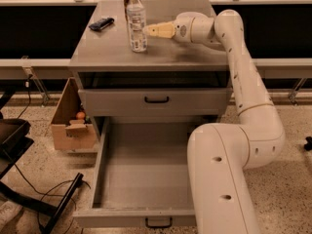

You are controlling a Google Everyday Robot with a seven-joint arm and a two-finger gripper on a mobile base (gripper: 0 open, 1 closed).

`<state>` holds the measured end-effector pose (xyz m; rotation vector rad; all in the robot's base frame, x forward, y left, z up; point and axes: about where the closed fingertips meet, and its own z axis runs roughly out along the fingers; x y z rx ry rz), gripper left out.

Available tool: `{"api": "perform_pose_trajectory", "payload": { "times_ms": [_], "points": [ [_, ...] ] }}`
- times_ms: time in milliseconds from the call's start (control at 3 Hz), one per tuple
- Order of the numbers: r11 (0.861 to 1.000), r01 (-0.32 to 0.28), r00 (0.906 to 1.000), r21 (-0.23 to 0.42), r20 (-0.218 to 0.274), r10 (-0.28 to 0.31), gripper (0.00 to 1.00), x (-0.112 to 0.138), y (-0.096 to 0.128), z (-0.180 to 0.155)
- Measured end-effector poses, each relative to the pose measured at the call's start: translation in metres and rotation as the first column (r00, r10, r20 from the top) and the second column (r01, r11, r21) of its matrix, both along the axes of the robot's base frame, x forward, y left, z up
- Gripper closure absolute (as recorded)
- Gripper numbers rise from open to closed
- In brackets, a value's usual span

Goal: Pick blue plastic bottle from middle drawer and place on counter

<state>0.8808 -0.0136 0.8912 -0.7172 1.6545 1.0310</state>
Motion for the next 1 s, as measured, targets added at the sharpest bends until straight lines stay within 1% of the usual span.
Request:
{"api": "perform_pose_trajectory", "payload": {
  "times_ms": [333,667,1000],
  "points": [
    [1.0,-0.023,0.9995,0.008,0.024,0.022,0.0,-0.004,0.007,0.008],
    [0.998,-0.041,0.9922,-0.037,0.116,0.045,0.0,-0.022,0.005,0.057],
    [0.992,0.02,0.9918,-0.128,0.128,-0.004,0.0,-0.034,-0.019,0.093]
  ]
}}
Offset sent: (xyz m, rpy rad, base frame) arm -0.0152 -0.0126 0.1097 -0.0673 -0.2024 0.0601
